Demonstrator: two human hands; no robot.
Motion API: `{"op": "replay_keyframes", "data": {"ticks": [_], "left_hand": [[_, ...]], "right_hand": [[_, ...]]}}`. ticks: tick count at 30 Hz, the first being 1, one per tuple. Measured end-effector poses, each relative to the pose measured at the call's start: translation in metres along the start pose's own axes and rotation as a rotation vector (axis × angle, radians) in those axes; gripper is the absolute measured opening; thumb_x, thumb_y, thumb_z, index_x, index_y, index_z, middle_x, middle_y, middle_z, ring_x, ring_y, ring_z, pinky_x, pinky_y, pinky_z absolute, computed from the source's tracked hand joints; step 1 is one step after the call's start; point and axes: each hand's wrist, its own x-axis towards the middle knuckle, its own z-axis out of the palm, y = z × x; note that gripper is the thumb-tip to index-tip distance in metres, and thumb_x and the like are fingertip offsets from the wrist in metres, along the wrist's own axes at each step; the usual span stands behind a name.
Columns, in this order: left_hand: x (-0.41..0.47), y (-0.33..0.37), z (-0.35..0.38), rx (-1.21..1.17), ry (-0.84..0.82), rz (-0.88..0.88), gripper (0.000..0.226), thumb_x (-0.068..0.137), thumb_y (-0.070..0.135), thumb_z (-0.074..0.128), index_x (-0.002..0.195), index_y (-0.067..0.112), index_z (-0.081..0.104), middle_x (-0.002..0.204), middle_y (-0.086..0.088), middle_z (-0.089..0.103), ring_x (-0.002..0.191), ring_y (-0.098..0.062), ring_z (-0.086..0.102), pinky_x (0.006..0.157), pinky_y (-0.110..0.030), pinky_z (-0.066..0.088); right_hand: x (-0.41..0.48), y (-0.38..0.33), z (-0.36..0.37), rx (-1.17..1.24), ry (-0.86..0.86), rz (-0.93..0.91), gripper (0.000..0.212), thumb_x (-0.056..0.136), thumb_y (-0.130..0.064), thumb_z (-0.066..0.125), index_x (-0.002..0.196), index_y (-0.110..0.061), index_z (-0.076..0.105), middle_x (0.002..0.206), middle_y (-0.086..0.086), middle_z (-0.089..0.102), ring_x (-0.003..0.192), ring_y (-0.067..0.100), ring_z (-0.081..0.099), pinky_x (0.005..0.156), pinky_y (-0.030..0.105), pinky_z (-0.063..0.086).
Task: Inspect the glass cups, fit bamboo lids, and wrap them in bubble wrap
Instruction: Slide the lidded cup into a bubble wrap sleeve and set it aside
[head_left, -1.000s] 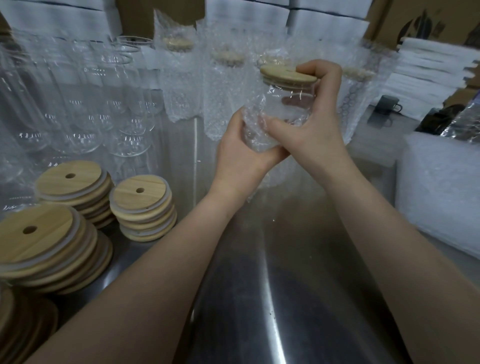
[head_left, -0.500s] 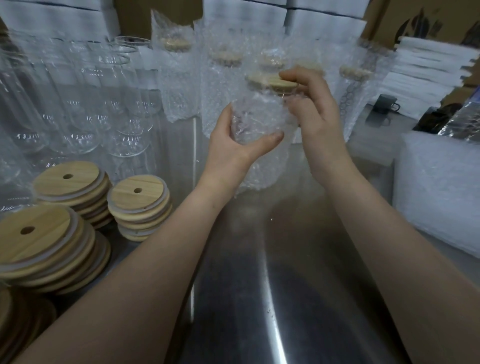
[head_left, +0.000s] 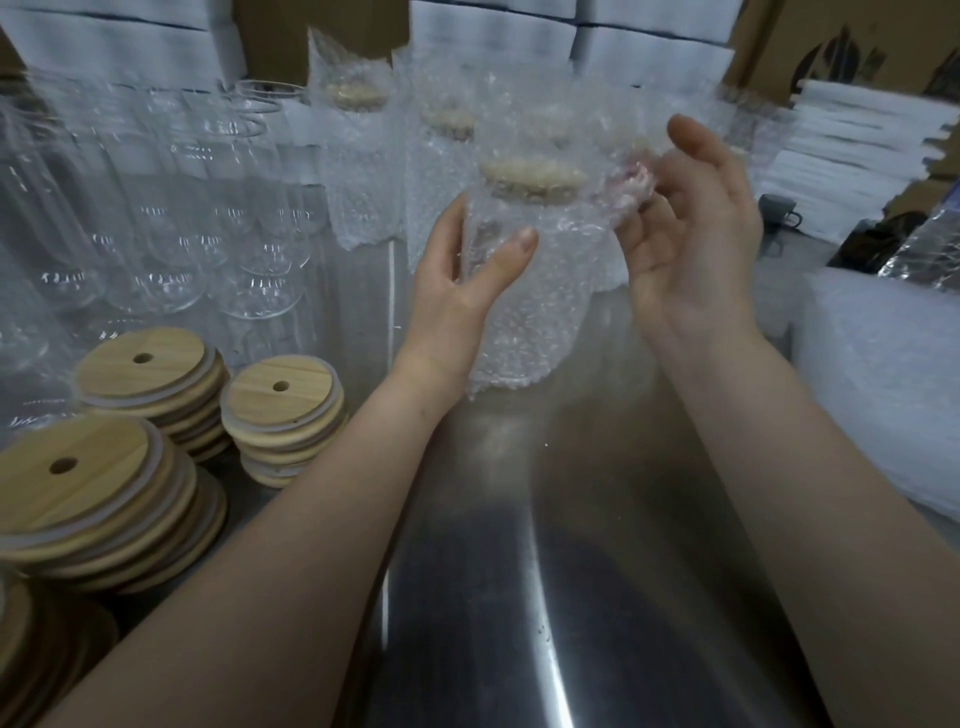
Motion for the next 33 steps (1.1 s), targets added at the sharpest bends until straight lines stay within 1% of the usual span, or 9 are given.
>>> {"op": "replay_keyframes", "data": {"ticks": [3, 5, 9, 14, 19, 23, 27, 29, 33], "left_hand": [[0.001, -0.003, -0.001, -0.020, 0.039, -0.003, 0.055, 0.081, 0.031, 0.066, 0.129, 0.016, 0.044, 0.110, 0.016, 0.070, 0.110, -0.002, 0.062, 0.097, -0.024, 0.049], [0.002, -0.002, -0.001, -0.031, 0.054, -0.005, 0.042, 0.082, 0.028, 0.065, 0.118, 0.016, 0.047, 0.089, 0.018, 0.071, 0.096, -0.003, 0.065, 0.089, -0.023, 0.053], [0.002, 0.002, 0.001, -0.104, 0.075, 0.017, 0.024, 0.081, 0.024, 0.062, 0.102, 0.014, 0.056, 0.108, -0.010, 0.061, 0.118, -0.042, 0.056, 0.106, -0.059, 0.041], [0.004, 0.009, 0.002, -0.204, 0.119, 0.021, 0.035, 0.082, 0.021, 0.064, 0.112, 0.006, 0.056, 0.119, -0.017, 0.060, 0.125, -0.044, 0.051, 0.109, -0.063, 0.036], [0.008, 0.015, 0.004, -0.223, 0.133, 0.047, 0.023, 0.085, 0.018, 0.066, 0.105, 0.007, 0.068, 0.115, -0.022, 0.064, 0.122, -0.047, 0.054, 0.106, -0.062, 0.039], [0.009, 0.018, 0.007, -0.207, 0.192, 0.066, 0.032, 0.091, 0.005, 0.065, 0.120, -0.009, 0.062, 0.122, -0.028, 0.063, 0.120, -0.043, 0.057, 0.107, -0.058, 0.041], [0.009, 0.023, 0.007, -0.171, 0.244, 0.093, 0.022, 0.089, 0.005, 0.069, 0.110, 0.000, 0.069, 0.108, -0.014, 0.071, 0.109, -0.030, 0.066, 0.101, -0.044, 0.051], [0.010, 0.025, 0.005, -0.140, 0.254, 0.124, 0.010, 0.087, 0.005, 0.071, 0.095, 0.012, 0.072, 0.093, -0.002, 0.072, 0.094, -0.019, 0.067, 0.089, -0.032, 0.055], [0.014, 0.027, 0.003, -0.077, 0.288, 0.196, 0.019, 0.086, 0.002, 0.070, 0.077, 0.019, 0.069, 0.078, 0.005, 0.068, 0.077, -0.010, 0.059, 0.072, -0.024, 0.047]], "right_hand": [[0.003, 0.000, -0.003, -0.013, 0.006, 0.046, 0.033, 0.093, 0.001, 0.045, 0.121, -0.011, 0.058, 0.085, 0.003, 0.066, 0.082, 0.017, 0.067, 0.080, 0.029, 0.054], [0.003, 0.002, -0.005, -0.165, -0.054, 0.096, 0.047, 0.088, 0.000, 0.044, 0.131, -0.016, 0.054, 0.096, -0.002, 0.063, 0.089, 0.012, 0.065, 0.081, 0.025, 0.051], [0.003, 0.009, -0.004, -0.232, -0.226, 0.208, 0.034, 0.077, -0.010, 0.049, 0.105, -0.021, 0.064, 0.084, -0.009, 0.066, 0.079, 0.007, 0.061, 0.066, 0.021, 0.046], [0.001, 0.013, -0.004, -0.358, -0.171, 0.093, 0.021, 0.097, -0.012, 0.058, 0.116, -0.009, 0.065, 0.093, -0.004, 0.070, 0.085, 0.008, 0.066, 0.067, 0.023, 0.052], [0.002, 0.014, -0.006, -0.380, -0.124, -0.011, 0.007, 0.092, -0.014, 0.065, 0.090, -0.018, 0.070, 0.075, -0.009, 0.068, 0.070, 0.006, 0.062, 0.060, 0.023, 0.048], [0.004, 0.011, -0.008, -0.371, -0.079, -0.067, 0.013, 0.082, -0.017, 0.070, 0.073, -0.024, 0.074, 0.068, -0.011, 0.066, 0.063, 0.005, 0.058, 0.055, 0.022, 0.045], [0.005, 0.011, -0.010, -0.331, -0.090, -0.078, 0.013, 0.090, -0.008, 0.064, 0.082, -0.017, 0.064, 0.067, -0.012, 0.064, 0.057, 0.003, 0.055, 0.050, 0.020, 0.043], [0.004, 0.011, -0.010, -0.332, -0.088, -0.092, 0.015, 0.093, -0.003, 0.061, 0.084, -0.014, 0.059, 0.067, -0.013, 0.063, 0.058, 0.003, 0.055, 0.050, 0.020, 0.043], [0.003, 0.011, -0.007, -0.357, -0.072, -0.129, 0.021, 0.093, 0.004, 0.055, 0.089, -0.015, 0.061, 0.067, -0.013, 0.064, 0.055, 0.003, 0.053, 0.047, 0.020, 0.042]]}}
